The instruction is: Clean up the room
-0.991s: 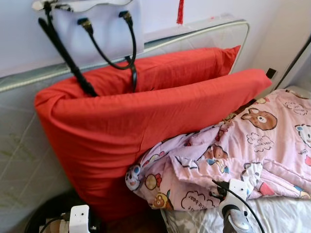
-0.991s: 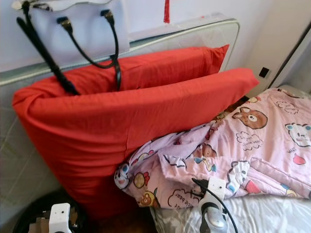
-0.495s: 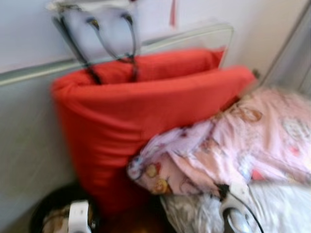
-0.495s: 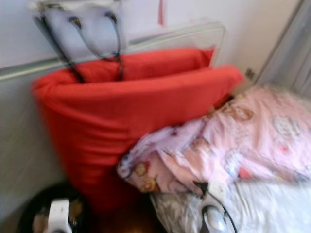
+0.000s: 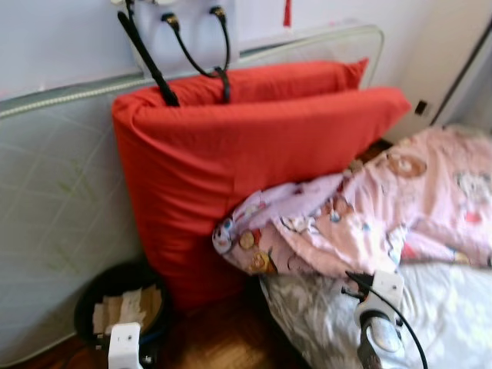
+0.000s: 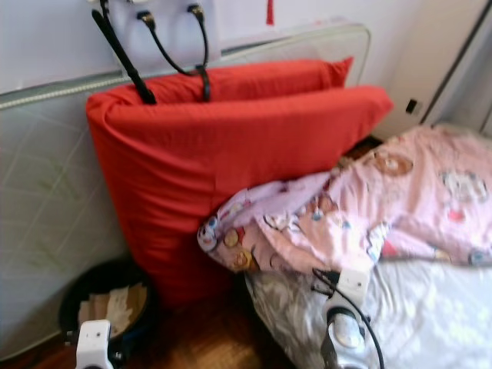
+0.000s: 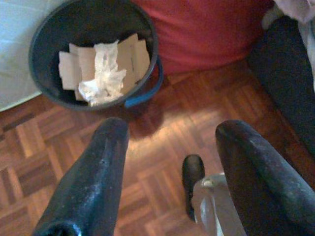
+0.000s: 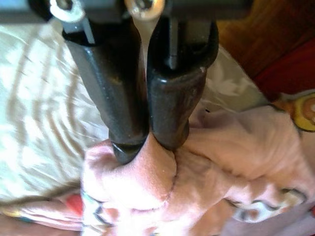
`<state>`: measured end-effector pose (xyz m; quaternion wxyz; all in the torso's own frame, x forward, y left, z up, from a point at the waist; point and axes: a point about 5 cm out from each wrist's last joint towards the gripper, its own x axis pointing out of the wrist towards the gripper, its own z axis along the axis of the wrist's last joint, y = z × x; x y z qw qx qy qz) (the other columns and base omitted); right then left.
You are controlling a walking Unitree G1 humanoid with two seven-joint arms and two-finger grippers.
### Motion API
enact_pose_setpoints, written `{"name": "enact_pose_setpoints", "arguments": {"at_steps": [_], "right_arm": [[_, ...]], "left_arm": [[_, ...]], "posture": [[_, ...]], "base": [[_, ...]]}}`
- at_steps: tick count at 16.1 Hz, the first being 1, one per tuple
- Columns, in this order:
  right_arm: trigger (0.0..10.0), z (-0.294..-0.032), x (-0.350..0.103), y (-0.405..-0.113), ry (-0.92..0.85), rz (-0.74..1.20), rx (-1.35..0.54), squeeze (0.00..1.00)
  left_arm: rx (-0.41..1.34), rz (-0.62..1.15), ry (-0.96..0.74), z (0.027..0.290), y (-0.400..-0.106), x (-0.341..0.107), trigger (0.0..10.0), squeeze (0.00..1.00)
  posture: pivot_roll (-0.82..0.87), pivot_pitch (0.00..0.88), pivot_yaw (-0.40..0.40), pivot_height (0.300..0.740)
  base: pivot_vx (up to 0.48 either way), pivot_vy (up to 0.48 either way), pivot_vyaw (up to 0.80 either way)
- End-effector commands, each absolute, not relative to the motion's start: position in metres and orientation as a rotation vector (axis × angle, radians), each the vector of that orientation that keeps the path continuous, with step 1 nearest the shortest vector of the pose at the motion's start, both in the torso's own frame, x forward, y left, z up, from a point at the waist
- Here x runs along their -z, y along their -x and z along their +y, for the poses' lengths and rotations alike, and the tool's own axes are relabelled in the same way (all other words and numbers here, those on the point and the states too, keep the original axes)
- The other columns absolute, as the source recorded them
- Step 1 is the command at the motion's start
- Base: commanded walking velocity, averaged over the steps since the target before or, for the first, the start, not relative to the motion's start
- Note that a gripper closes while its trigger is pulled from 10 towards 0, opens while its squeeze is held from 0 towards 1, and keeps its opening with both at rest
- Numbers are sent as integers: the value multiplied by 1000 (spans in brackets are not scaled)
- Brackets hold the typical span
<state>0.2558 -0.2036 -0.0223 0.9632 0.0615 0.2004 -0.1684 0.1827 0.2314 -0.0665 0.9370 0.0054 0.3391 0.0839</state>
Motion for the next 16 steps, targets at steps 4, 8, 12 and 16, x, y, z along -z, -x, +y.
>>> {"name": "enact_pose_setpoints", "arguments": {"at_steps": [4, 8, 12, 16], "right_arm": [[10000, -205, 14, -260, -91, 334, 341, 0], [10000, -195, 16, -259, -81, 335, 265, 0], [10000, -184, 16, -259, -89, 320, 184, 0], [10000, -186, 11, -263, -83, 285, 181, 0]], "left_arm": [[-176, 707, -18, 234, -179, 68, 10000, 0], [-180, 708, -16, 234, -179, 68, 10000, 0], [-182, 709, -15, 234, -177, 69, 10000, 0], [-186, 712, -18, 234, -176, 69, 10000, 0]], "posture": [[72, 0, -43, 740], [71, 0, -47, 740], [71, 0, -49, 740], [69, 0, -50, 740]], "base": [[-308, 0, 0], [-309, 0, 0], [-308, 0, 0], [-138, 0, 0]]}}
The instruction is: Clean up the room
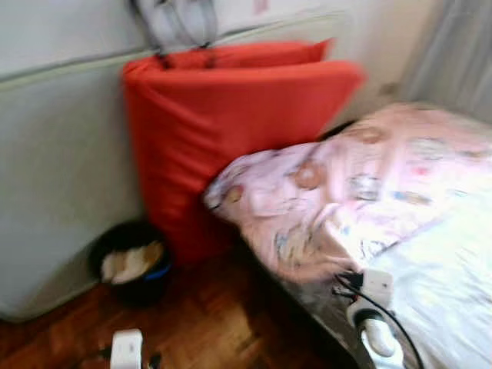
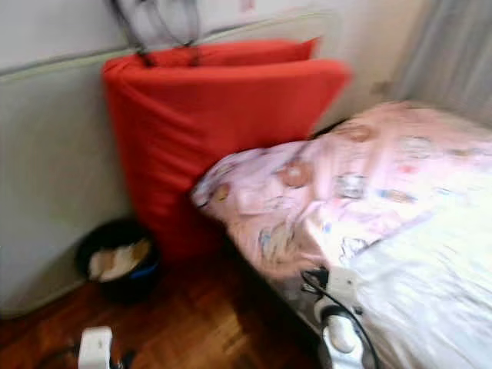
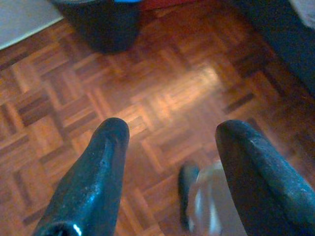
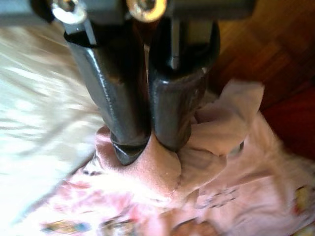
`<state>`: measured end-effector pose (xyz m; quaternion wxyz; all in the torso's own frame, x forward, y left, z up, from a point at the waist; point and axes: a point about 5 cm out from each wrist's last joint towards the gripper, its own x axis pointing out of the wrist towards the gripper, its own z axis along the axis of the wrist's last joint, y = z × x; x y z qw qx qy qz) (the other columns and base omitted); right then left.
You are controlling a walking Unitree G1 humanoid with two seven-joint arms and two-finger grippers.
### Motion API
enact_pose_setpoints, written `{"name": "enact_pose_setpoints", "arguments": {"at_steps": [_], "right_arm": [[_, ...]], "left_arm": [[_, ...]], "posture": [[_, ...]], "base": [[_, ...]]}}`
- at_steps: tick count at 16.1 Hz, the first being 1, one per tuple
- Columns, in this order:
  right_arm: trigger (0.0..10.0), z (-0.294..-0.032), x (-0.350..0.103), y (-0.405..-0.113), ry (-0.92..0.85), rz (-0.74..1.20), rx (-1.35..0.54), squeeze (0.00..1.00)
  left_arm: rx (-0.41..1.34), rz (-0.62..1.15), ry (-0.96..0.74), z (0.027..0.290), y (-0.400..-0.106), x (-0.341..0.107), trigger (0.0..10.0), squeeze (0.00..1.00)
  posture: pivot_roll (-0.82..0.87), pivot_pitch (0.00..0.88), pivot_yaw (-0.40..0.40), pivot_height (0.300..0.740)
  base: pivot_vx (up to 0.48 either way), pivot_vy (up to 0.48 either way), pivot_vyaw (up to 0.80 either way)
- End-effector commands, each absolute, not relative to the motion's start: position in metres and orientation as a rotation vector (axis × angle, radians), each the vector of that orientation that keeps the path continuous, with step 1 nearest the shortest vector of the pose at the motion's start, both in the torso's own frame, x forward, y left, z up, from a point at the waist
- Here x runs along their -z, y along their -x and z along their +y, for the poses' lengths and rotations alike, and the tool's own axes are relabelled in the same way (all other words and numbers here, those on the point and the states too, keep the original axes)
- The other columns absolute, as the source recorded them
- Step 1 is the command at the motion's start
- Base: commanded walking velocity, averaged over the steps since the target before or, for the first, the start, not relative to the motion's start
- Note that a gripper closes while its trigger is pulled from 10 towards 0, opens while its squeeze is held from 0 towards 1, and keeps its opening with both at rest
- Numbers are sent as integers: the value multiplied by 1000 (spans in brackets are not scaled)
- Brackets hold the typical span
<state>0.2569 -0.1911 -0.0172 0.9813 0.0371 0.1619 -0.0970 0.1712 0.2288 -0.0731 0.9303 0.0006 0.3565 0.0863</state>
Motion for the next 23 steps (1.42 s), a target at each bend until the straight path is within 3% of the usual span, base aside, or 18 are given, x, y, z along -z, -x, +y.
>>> {"name": "enact_pose_setpoints", "arguments": {"at_steps": [1, 5, 8, 11, 12, 13, 23], "right_arm": [[10000, -187, 11, -263, -83, 282, 184, 0], [10000, -183, 10, -264, -92, 278, 157, 0], [10000, -168, 34, -251, -130, 495, 47, 0], [10000, -162, 44, -242, -172, 575, -3, 0], [10000, -161, 46, -240, -174, 588, -15, 682], [10000, -158, 49, -237, -175, 622, -43, 1000], [10000, -162, 64, -218, -156, 745, -44, 980]], "left_arm": [[-184, 714, -18, 234, -176, 69, 10000, 0], [-180, 722, -22, 233, -175, 70, 10000, 0], [-173, 725, -23, 231, -175, 71, 10000, 0], [-162, 729, -29, 230, -175, 71, 10000, 0], [-160, 729, -29, 230, -175, 71, 10000, 0], [-155, 728, -30, 229, -175, 71, 10000, 0], [-142, 734, -25, 226, -177, 72, 10000, 0]], "posture": [[71, 0, -51, 740], [68, 0, -52, 740], [67, 0, -50, 740], [67, 0, -48, 740], [69, 0, -48, 740], [67, 0, -48, 740], [64, 0, -45, 740]], "base": [[0, 0, 0], [0, 0, 0], [0, 0, 0], [0, 0, 0], [0, 0, 0], [0, 0, 0], [0, 0, 0]]}}
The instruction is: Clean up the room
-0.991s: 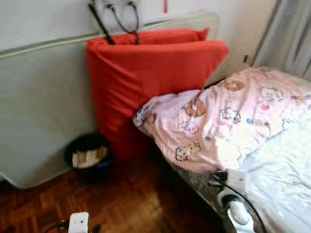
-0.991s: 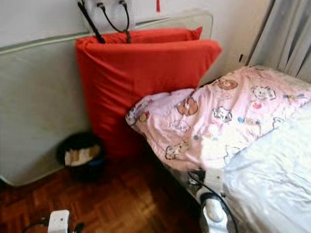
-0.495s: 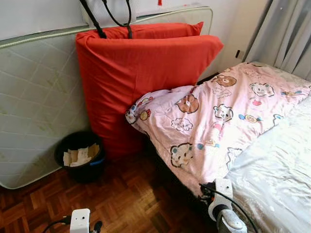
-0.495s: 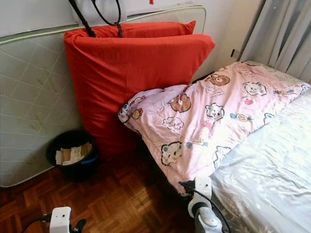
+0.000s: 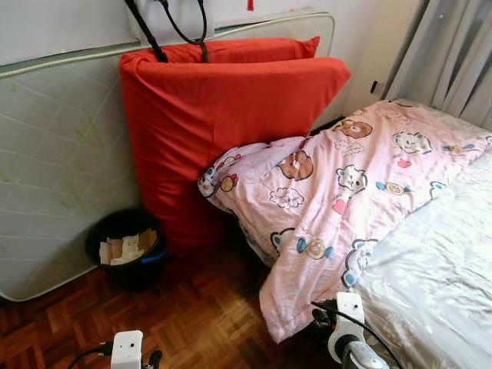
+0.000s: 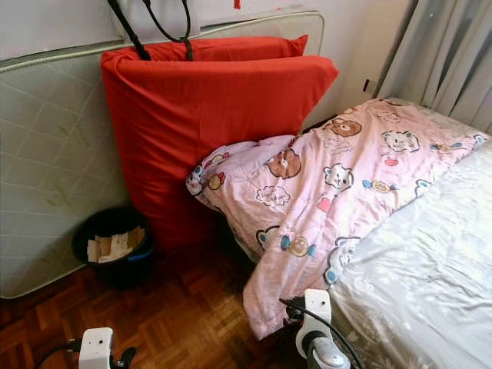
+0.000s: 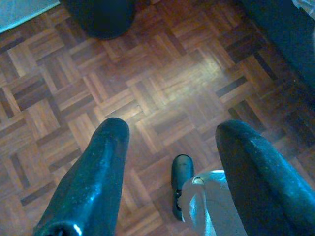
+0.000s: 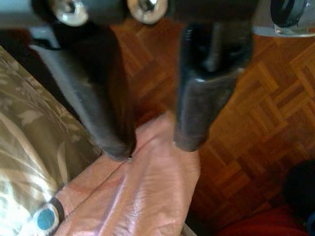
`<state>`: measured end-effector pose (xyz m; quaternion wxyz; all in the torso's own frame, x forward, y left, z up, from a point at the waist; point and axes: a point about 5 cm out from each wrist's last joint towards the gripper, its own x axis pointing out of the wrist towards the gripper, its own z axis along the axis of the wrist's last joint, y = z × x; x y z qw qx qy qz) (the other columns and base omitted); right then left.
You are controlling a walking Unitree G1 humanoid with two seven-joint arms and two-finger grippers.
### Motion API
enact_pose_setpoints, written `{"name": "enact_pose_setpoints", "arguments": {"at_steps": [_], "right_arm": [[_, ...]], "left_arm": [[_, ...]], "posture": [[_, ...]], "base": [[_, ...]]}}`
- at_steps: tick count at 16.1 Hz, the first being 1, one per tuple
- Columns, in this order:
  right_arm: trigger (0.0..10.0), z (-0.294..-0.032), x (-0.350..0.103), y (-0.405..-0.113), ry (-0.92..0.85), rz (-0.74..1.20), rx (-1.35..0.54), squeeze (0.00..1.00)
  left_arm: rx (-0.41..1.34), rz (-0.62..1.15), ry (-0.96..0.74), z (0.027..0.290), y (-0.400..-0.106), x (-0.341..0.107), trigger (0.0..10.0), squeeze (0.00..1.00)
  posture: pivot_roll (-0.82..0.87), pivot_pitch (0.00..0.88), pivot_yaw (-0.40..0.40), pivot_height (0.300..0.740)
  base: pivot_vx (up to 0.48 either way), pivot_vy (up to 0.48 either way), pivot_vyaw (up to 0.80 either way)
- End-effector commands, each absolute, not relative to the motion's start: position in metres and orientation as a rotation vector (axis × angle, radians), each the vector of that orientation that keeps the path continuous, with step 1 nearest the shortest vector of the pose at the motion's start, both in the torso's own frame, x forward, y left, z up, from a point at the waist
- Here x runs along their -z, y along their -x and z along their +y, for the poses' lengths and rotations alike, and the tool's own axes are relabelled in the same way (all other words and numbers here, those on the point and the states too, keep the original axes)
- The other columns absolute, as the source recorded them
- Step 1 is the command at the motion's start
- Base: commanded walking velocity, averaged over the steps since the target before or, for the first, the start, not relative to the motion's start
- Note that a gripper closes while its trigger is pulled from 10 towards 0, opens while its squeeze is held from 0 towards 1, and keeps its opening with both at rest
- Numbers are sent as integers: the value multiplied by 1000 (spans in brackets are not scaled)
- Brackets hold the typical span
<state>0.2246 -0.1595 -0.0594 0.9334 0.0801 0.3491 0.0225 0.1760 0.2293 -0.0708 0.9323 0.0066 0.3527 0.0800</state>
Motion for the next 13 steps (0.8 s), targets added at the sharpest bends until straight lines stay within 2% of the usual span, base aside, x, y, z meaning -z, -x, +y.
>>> {"name": "enact_pose_setpoints", "arguments": {"at_steps": [1, 2, 3, 4, 13], "right_arm": [[10000, -161, 65, -217, -164, 752, -44, 824], [10000, -161, 65, -217, -164, 752, -44, 824], [10000, -161, 66, -215, -171, 762, -44, 24], [10000, -161, 68, -213, -174, 776, -43, 0], [10000, -164, 88, -178, -213, 939, 24, 0]], "left_arm": [[-143, 736, -19, 226, -177, 72, 10000, 0], [-143, 736, -19, 226, -177, 72, 10000, 0], [-144, 741, -7, 226, -177, 72, 10000, 0], [-147, 748, 7, 225, -177, 73, 10000, 0], [-144, 792, 20, 226, -182, 73, 10000, 0]], "posture": [[64, 0, -45, 740], [64, 0, -45, 740], [60, 0, -45, 740], [60, 0, -45, 740], [59, 0, -44, 740]], "base": [[0, 0, 0], [0, 0, 0], [0, 0, 0], [0, 0, 0], [0, 0, 0]]}}
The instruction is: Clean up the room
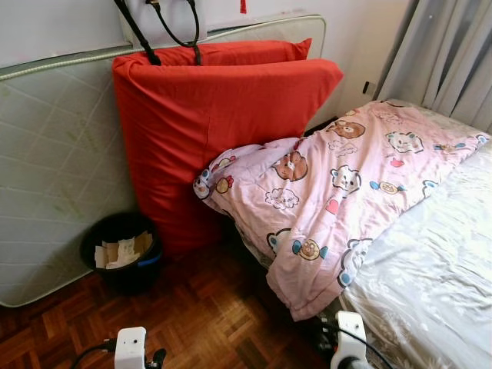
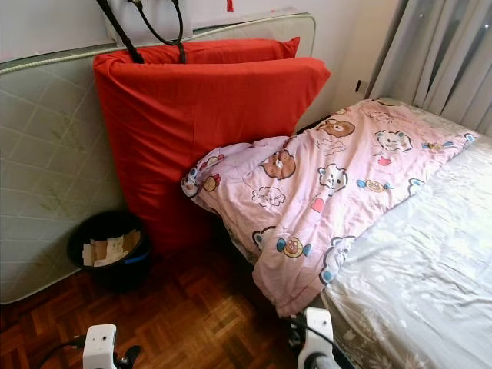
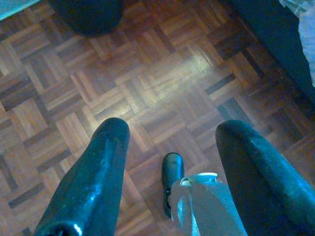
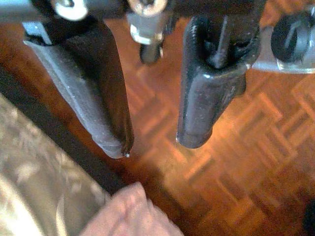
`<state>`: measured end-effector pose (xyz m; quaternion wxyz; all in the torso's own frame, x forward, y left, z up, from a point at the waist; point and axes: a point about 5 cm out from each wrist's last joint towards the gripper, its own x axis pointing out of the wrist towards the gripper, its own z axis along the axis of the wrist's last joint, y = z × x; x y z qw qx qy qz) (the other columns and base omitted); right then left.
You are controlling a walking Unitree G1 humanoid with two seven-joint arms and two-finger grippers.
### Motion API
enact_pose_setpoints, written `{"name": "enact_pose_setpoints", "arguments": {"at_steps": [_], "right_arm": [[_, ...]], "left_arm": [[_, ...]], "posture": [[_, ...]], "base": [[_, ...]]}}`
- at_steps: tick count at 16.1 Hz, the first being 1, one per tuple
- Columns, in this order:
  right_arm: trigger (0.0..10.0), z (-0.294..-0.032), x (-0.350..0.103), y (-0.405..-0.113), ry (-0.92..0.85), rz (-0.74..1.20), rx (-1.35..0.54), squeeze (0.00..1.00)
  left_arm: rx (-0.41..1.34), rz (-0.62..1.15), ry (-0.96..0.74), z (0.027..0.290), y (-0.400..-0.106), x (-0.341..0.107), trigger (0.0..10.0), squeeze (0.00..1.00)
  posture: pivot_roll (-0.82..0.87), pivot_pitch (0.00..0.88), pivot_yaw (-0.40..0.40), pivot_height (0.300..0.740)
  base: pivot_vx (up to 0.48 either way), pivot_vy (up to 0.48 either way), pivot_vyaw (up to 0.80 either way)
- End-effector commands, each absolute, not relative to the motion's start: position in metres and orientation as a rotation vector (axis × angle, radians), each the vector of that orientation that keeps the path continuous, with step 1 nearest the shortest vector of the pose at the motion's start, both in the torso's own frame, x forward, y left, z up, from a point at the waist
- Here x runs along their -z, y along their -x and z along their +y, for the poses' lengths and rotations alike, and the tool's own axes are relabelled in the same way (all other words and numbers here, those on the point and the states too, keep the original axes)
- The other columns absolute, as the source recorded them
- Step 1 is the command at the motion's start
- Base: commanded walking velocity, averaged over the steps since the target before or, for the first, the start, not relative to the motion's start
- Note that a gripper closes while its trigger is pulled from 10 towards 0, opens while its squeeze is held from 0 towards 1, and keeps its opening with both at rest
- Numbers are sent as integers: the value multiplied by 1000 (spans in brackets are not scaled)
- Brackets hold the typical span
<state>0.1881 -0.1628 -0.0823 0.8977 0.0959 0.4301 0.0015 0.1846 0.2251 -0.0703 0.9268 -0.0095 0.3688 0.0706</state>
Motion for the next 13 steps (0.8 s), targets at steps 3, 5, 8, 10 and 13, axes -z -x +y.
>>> {"name": "enact_pose_setpoints", "arguments": {"at_steps": [3, 5, 8, 10, 13], "right_arm": [[10000, -166, 93, -166, -237, 974, 59, 0], [10000, -171, 96, -159, -250, 989, 85, 0], [10000, -174, 97, -155, -252, 995, 96, 0], [10000, -178, 98, -152, -255, 1001, 106, 0], [10000, -194, 100, -142, -263, 1020, 151, 0]], "left_arm": [[-134, 816, 4, 226, -181, 74, 10000, 0], [-133, 825, -2, 226, -181, 74, 10000, 0], [-133, 828, -1, 226, -180, 75, 10000, 0], [-132, 830, -2, 226, -180, 75, 10000, 0], [-123, 843, -17, 225, -181, 75, 10000, 0]], "posture": [[57, 0, -43, 740], [48, 0, -37, 740], [48, 0, -37, 740], [47, 0, -35, 740], [40, 0, -29, 740]], "base": [[0, 0, 0], [0, 0, 0], [0, 0, 0], [0, 0, 0], [0, 0, 0]]}}
